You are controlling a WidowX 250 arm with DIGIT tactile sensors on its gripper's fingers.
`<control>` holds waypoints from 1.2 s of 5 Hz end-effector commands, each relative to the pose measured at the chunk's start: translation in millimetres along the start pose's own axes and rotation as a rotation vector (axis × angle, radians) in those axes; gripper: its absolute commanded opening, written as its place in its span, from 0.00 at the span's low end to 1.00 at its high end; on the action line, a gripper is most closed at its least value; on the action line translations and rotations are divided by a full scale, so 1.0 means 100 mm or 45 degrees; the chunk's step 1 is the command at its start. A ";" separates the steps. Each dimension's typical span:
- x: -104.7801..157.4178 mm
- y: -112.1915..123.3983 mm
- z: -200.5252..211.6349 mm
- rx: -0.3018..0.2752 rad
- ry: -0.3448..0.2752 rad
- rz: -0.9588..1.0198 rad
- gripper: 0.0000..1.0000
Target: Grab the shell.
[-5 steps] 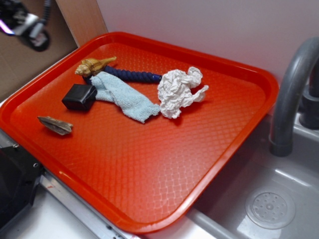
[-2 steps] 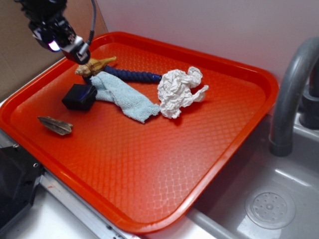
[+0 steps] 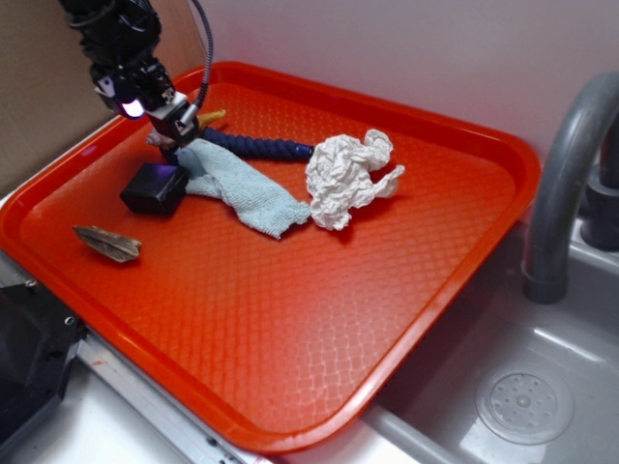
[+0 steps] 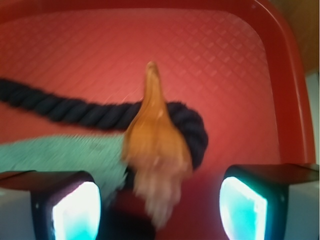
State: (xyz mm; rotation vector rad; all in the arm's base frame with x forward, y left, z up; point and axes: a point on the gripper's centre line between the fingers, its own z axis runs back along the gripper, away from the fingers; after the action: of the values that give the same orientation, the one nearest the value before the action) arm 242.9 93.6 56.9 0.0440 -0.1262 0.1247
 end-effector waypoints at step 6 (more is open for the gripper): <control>-0.30 -0.63 1.42 0.013 -0.003 -0.117 0.00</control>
State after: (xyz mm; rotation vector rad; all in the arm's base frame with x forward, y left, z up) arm 202.3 16.5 181.3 0.0491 -0.0724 0.0329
